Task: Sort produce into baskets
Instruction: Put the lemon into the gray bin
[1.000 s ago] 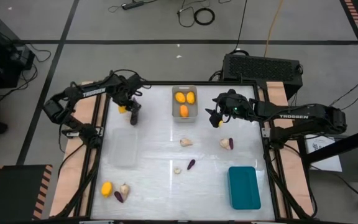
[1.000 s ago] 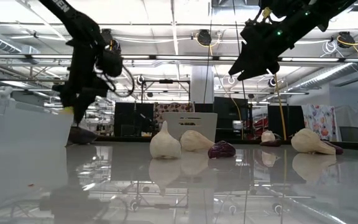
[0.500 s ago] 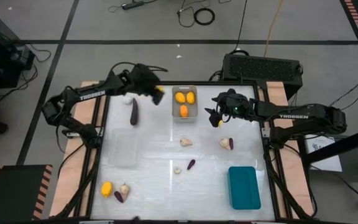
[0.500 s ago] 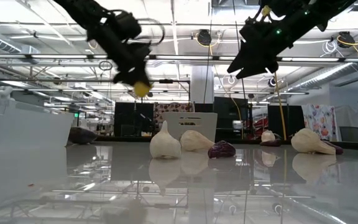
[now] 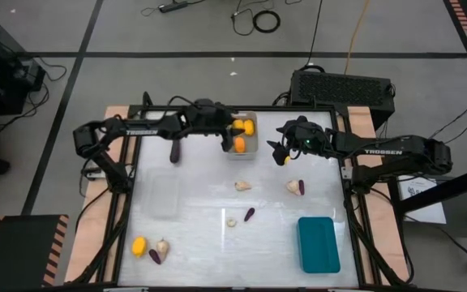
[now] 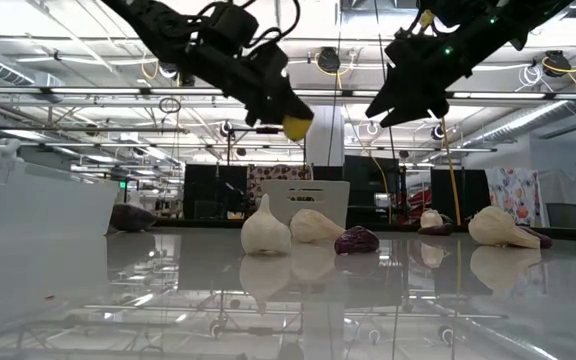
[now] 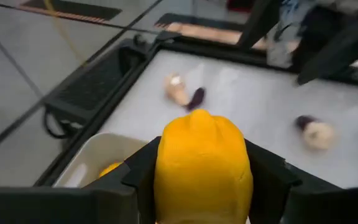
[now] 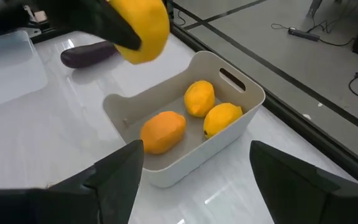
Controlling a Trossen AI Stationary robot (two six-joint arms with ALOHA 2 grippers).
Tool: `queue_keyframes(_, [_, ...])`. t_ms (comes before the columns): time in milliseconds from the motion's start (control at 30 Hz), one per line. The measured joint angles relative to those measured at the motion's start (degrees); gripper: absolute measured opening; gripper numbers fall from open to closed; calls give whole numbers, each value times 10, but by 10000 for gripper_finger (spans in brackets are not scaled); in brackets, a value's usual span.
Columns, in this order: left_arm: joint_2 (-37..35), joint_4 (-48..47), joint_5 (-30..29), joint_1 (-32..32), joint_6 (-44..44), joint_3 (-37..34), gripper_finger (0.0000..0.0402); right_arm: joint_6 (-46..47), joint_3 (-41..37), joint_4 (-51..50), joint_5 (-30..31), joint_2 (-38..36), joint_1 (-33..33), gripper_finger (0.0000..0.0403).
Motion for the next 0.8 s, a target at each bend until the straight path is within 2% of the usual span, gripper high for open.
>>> queue_keyframes(167, [12,-10,-68,0,-3,0,178,-1,0,-2,0,0,0,286])
queue_keyframes(267, [12,-19,-71,5,-1,0,187,-3,0,-3,0,0,0,286])
queue_keyframes(567, [7,-27,-66,14,4,0,280,-1,0,-3,-1,0,0,286])
queue_keyframes(700, [-51,-151,-66,19,12,37,297,1,0,-8,-2,0,0,286])
queue_keyframes(800, [-105,-343,-66,14,8,89,299,-1,0,-12,-2,0,0,286])
